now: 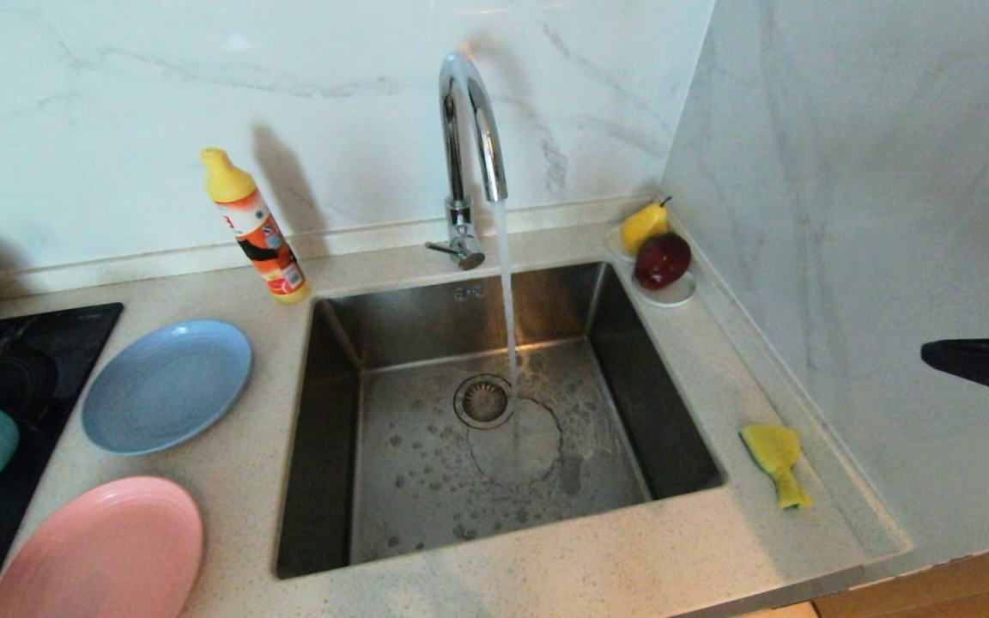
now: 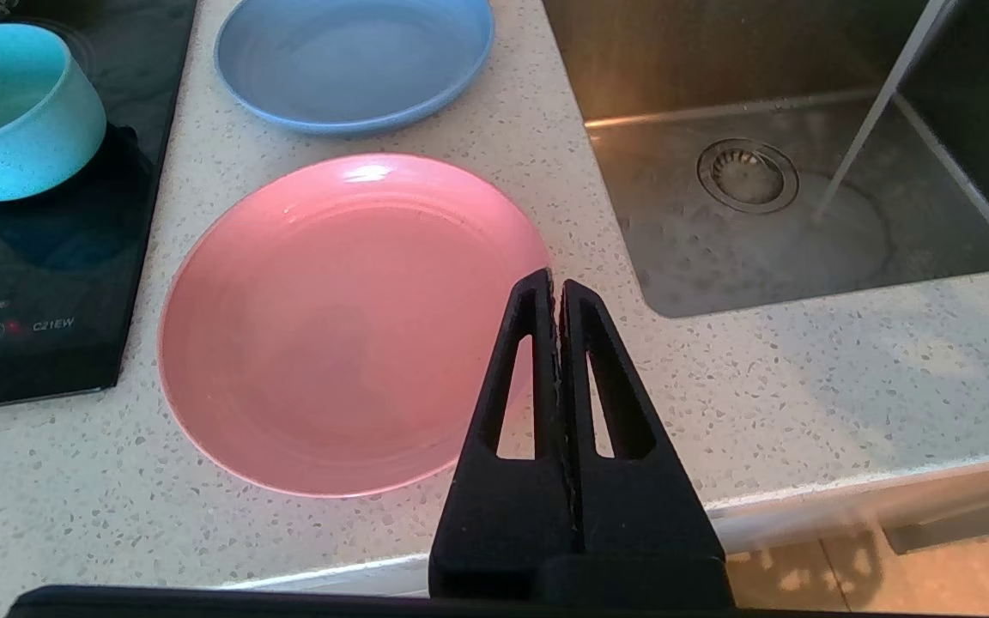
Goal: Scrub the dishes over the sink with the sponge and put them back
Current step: Pick up a bowl and the sponge
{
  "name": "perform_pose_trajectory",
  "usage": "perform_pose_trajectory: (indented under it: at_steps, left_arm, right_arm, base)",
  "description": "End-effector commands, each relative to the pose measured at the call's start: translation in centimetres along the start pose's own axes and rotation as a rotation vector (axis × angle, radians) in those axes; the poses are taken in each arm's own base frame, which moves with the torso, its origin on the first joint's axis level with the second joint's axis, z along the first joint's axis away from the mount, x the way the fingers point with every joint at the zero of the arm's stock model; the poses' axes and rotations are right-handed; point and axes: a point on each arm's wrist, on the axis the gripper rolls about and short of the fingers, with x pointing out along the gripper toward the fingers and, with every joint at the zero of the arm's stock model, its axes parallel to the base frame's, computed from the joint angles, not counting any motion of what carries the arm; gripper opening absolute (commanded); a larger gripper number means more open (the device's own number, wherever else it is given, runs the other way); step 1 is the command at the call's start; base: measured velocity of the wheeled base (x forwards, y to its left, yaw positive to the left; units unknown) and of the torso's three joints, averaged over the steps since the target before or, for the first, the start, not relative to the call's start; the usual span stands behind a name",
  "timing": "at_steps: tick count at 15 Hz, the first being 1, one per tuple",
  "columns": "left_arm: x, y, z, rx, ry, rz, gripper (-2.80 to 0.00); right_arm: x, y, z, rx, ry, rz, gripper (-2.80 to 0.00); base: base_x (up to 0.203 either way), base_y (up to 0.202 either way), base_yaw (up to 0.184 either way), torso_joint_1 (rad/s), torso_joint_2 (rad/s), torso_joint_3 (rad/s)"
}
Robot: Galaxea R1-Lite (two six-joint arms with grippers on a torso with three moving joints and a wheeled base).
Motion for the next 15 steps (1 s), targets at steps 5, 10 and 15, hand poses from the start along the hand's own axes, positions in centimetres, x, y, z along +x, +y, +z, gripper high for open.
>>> perform_pose_trajectory:
  at_steps: [5, 10, 15]
  left_arm:
    - [0.1, 0.0, -0.4, 0.0, 0.016, 0.0, -2.8]
    - [0.1, 0.0, -0.4, 0.0, 0.016, -0.001, -2.8]
    - [0.1, 0.0, -0.4, 0.0, 0.016, -0.001, -2.8]
  right_arm:
    - [7.3, 1.3, -1.2, 0.029, 0.195, -0.161, -2.8]
    - [10.2, 1.5, -3.5, 0.055, 0.326, -0.271, -2.8]
    - [12.1, 1.5, -6.2, 0.062, 0.421, -0.313, -2.8]
  base:
    - [0.0, 0.0, 0.0, 0.0, 0.0, 0.0]
    - [0.0, 0.0, 0.0, 0.0, 0.0, 0.0]
    - [0.0, 0.0, 0.0, 0.0, 0.0, 0.0]
